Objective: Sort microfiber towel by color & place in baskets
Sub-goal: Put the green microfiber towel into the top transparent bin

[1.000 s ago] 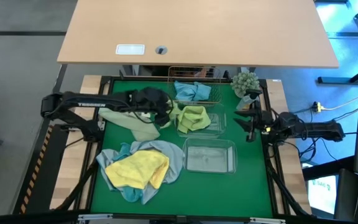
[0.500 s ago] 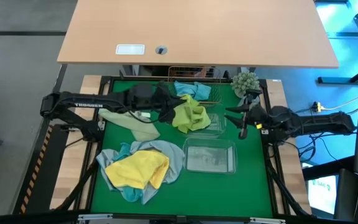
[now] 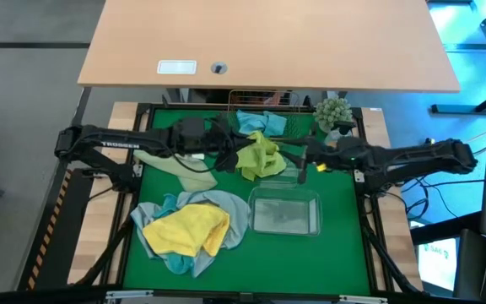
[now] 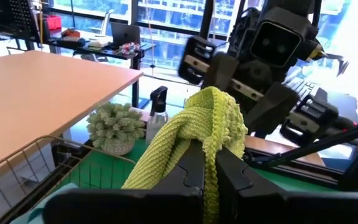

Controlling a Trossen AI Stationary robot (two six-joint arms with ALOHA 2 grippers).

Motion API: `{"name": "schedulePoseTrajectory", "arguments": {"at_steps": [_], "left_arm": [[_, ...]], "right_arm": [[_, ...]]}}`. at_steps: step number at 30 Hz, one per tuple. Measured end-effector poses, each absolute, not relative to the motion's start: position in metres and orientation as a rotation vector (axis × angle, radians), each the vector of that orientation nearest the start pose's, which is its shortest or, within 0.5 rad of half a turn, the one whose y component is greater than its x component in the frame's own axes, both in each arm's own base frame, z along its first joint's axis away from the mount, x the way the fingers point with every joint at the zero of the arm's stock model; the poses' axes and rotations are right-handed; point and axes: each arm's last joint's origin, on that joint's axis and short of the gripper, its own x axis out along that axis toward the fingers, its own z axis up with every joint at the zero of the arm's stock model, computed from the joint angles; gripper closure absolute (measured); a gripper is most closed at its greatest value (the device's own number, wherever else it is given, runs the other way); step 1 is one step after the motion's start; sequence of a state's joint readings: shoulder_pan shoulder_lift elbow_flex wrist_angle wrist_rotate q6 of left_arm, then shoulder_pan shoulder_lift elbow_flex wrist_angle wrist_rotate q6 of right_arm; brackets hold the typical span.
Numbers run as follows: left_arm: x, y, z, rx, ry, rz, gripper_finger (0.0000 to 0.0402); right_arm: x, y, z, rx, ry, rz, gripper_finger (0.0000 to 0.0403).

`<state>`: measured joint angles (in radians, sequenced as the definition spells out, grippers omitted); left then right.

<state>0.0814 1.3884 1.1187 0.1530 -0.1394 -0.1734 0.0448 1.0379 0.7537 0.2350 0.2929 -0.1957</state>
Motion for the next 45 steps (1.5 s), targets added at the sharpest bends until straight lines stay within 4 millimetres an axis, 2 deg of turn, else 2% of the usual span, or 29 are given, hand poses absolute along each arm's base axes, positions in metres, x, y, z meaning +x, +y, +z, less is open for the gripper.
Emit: {"name": "schedulePoseTrajectory", "arguments": {"at_steps": [4, 10, 16, 25, 28, 33, 37, 40, 45], "left_arm": [[0.319, 0.025, 0.344, -0.168, 0.099, 0.216, 0.0401], [0.320, 0.018, 0.344, -0.166, 0.104, 0.189, 0.0401], [0.320, 0.010, 0.344, -0.103, 0.111, 0.161, 0.0401], [0.320, 0.003, 0.344, -0.059, 0.114, 0.135, 0.0401], [0.320, 0.003, 0.344, -0.059, 0.113, 0.135, 0.0399], [0.320, 0.003, 0.344, -0.059, 0.114, 0.136, 0.0380], [0.320, 0.003, 0.344, -0.059, 0.113, 0.139, 0.0369], [0.320, 0.004, 0.344, -0.059, 0.113, 0.143, 0.0360], [0.320, 0.005, 0.345, -0.056, 0.111, 0.164, 0.0330]], "right_arm": [[0.257, 0.002, 0.319, -0.272, 0.113, -0.293, 0.0260], [0.282, 0.003, 0.325, -0.313, 0.135, -0.285, 0.0260], [0.296, 0.005, 0.330, -0.309, 0.148, -0.142, 0.0260], [0.298, 0.006, 0.328, -0.309, 0.161, -0.105, 0.0269], [0.298, 0.006, 0.329, -0.309, 0.159, -0.105, 0.0303], [0.298, 0.006, 0.329, -0.310, 0.159, -0.105, 0.0389], [0.298, 0.006, 0.329, -0.313, 0.160, -0.105, 0.0382], [0.296, 0.006, 0.330, -0.334, 0.166, -0.103, 0.0394], [0.285, 0.005, 0.340, -0.360, 0.150, -0.134, 0.0393]]}}
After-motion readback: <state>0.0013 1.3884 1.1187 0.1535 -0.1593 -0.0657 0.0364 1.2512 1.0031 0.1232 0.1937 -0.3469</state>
